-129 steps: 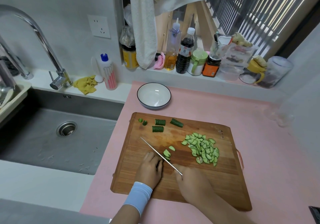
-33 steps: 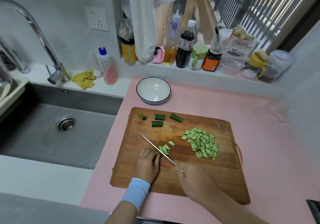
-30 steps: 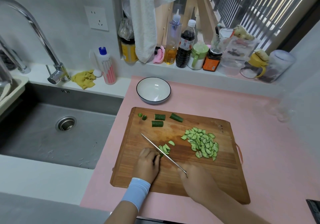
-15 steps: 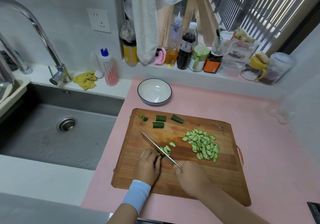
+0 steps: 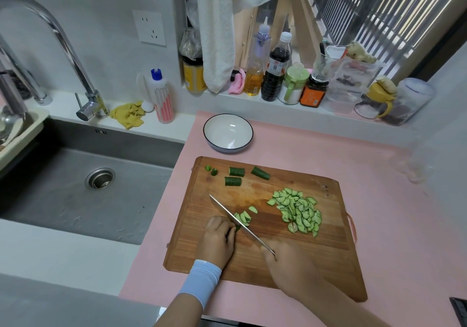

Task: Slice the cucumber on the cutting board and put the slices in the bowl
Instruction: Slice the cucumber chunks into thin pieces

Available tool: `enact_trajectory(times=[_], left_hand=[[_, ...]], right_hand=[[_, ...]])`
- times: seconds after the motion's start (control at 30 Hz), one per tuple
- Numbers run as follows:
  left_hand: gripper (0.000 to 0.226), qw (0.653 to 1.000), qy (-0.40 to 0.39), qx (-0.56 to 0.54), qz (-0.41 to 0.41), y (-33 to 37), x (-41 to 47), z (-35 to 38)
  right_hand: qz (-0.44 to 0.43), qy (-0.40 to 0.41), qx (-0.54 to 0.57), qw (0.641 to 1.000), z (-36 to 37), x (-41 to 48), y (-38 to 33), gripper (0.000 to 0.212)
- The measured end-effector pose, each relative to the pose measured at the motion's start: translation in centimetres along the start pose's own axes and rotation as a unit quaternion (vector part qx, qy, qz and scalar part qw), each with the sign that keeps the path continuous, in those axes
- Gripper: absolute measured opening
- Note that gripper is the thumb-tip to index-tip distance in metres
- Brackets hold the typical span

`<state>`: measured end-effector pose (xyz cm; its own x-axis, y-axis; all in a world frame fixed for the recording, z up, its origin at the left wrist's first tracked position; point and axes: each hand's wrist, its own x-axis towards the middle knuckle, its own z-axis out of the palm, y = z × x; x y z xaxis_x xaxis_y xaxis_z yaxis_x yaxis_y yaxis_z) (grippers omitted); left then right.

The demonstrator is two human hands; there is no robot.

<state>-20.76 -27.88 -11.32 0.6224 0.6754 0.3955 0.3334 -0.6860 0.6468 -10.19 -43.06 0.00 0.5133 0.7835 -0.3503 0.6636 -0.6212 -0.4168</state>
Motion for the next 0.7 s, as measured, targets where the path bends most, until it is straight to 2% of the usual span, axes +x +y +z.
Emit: enact_trajectory(times=[0.17,0.33,0.7], left_hand=[[0.016,1.0,-0.002,0.002,0.0,-0.2,0.0,0.2],[0.015,1.0,-0.005,0.0,-0.006,-0.3,0.0,0.3],[0.017,1.0,-0.003,0.007,-0.002,-0.1,-0.2,0.1]], right_hand=[[-0.002,-0.015,0.024,1.0,-0.5,-0.4,-0.2,0.051],[0.039,-0.022,0.032,0.998,0.2,1.1,-0.2,0.04],[0.038,-0.025,0.035,0.998,0.5,2.3,-1.1,0.036]])
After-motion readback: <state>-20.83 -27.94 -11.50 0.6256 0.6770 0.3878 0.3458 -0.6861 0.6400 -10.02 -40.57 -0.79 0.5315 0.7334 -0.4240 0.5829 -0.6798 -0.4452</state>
